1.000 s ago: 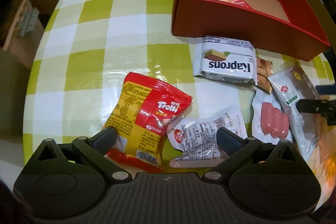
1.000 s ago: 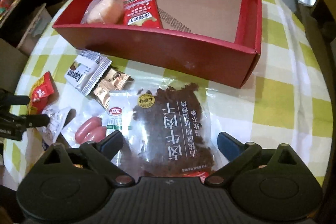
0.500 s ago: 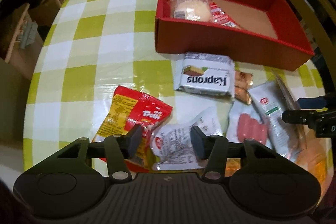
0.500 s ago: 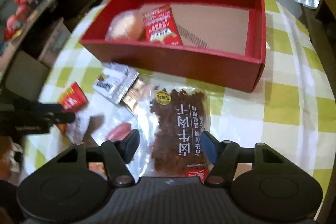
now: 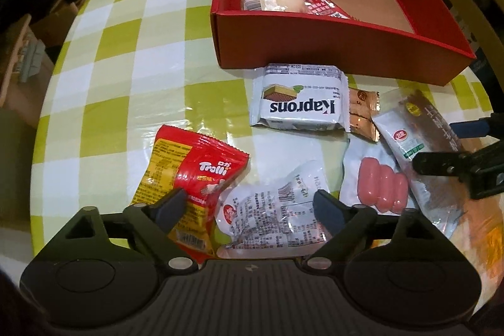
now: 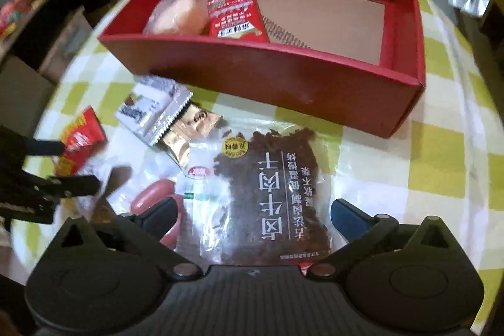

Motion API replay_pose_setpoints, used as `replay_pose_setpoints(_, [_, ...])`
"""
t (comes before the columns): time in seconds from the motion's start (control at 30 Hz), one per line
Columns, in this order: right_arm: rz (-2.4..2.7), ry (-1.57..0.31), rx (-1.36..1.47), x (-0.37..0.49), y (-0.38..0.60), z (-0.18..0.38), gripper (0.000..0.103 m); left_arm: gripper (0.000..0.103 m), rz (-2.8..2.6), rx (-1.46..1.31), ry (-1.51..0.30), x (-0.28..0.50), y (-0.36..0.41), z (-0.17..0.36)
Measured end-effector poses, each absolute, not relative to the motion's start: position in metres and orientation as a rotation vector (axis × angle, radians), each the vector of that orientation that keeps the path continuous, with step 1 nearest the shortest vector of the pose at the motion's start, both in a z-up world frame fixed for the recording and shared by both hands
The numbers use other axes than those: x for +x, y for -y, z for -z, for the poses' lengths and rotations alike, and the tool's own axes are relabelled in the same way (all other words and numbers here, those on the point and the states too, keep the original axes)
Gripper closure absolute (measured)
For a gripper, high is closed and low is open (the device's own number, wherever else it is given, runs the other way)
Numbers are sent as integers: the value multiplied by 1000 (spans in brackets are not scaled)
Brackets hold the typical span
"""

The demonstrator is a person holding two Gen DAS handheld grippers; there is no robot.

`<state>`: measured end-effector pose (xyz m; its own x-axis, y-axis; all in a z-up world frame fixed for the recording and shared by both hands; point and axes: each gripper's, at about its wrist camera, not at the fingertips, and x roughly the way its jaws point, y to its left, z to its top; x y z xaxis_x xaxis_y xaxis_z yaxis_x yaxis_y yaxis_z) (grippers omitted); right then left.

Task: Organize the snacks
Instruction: 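Move the left gripper to the Trolli gummy packet while the right gripper reaches a second jerky bag, then close the left gripper on the Trolli packet while the right gripper grasps and lifts the jerky bag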

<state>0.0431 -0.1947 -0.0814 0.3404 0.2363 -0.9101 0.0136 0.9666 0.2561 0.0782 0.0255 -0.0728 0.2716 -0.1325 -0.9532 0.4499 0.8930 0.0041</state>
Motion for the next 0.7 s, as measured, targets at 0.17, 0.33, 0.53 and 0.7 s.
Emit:
replay_pose_setpoints(0.17, [-131, -1218, 160, 39, 184, 82, 0, 5, 378, 270, -1263, 85, -38, 78])
replay_pose_setpoints(0.33, [-161, -1232, 235, 32, 189, 73, 13, 6, 369, 204, -1295, 94, -52, 78])
replay_pose_setpoints(0.53, [-152, -1196, 237, 25, 191, 56, 27, 23, 388, 206, -1275, 90, -53, 69])
replay_pose_setpoints(0.7, [-149, -1202, 230, 25, 189, 58, 28, 39, 349, 190, -1273, 94, -59, 69])
